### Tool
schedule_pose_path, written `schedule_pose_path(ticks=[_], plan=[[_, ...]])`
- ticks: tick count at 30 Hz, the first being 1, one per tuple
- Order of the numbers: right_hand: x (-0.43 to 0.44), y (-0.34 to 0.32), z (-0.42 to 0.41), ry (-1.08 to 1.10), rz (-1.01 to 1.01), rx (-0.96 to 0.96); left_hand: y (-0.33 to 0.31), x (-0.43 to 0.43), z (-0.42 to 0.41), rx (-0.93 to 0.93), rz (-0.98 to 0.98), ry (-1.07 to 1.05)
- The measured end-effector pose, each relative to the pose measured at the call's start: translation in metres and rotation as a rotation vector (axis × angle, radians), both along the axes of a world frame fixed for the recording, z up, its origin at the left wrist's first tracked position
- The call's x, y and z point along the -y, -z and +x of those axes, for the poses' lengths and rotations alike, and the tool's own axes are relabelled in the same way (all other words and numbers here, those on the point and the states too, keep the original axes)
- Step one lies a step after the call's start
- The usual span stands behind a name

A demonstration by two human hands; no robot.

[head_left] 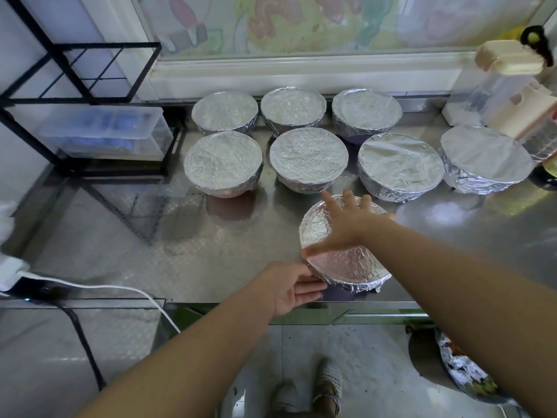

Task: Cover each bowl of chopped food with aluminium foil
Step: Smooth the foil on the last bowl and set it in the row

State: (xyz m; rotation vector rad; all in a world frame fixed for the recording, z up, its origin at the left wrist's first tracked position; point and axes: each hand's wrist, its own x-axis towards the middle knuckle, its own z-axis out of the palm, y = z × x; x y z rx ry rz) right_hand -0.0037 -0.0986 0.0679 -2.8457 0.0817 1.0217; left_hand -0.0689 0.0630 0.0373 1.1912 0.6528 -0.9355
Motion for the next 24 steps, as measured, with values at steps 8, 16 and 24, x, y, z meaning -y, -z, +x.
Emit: schedule_pose_path(ticks=[8, 16, 24], plan=[[0.000, 0.002, 0.000, -0.005, 0.007, -0.002, -0.040, -0.008, 0.006, -0.181, -0.227, -0.047], [0.001, 0.006, 0.002, -0.008, -0.011, 0.013, -0.040, -0.013, 0.007, -0.175, -0.314, 0.000], [0.001, 0.006, 0.001, 0.009, 0.031, 0.007, -0.030, -0.005, 0.003, -0.079, -0.275, -0.110]])
